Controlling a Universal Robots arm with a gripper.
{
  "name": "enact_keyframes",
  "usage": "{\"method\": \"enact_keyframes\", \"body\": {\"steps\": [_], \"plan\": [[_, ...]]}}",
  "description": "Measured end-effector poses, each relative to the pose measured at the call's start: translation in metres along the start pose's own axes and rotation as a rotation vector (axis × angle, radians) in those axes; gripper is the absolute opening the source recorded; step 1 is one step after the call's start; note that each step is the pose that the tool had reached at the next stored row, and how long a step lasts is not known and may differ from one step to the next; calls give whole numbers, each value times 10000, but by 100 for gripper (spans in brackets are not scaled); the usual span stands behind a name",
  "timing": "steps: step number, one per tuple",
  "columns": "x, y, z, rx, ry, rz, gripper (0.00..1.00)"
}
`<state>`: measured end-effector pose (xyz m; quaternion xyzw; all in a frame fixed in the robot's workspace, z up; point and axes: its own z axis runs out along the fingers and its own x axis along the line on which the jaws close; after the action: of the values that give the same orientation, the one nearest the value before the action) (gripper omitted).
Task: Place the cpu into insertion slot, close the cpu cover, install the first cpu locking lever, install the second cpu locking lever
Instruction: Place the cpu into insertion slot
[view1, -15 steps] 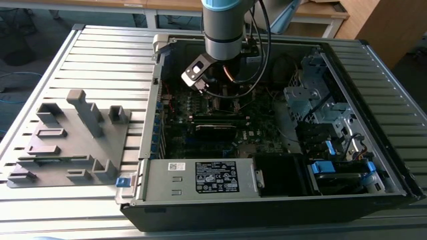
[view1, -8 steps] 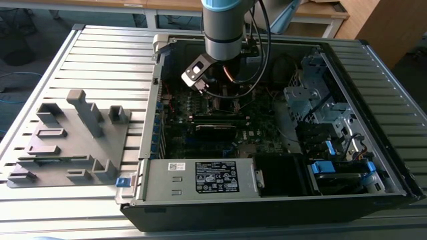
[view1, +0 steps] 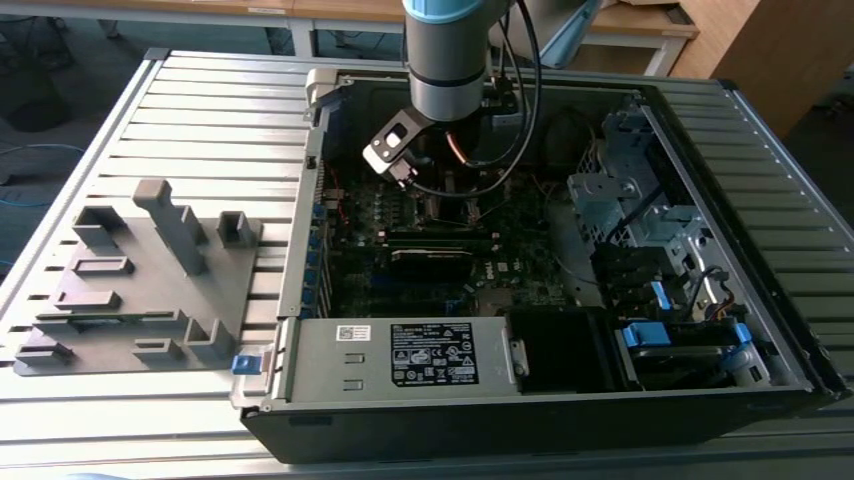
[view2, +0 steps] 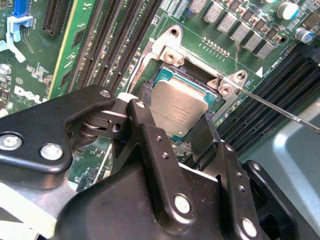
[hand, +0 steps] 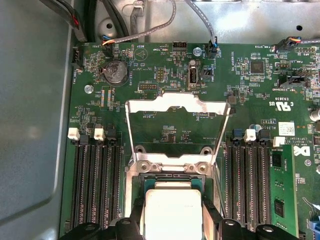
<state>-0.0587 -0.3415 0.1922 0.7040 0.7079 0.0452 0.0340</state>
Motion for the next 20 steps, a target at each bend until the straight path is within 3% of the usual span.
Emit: {"method": "enact_keyframes", "body": {"steps": [20], "plan": [[0,2,-6,0,-1,13,54]]}}
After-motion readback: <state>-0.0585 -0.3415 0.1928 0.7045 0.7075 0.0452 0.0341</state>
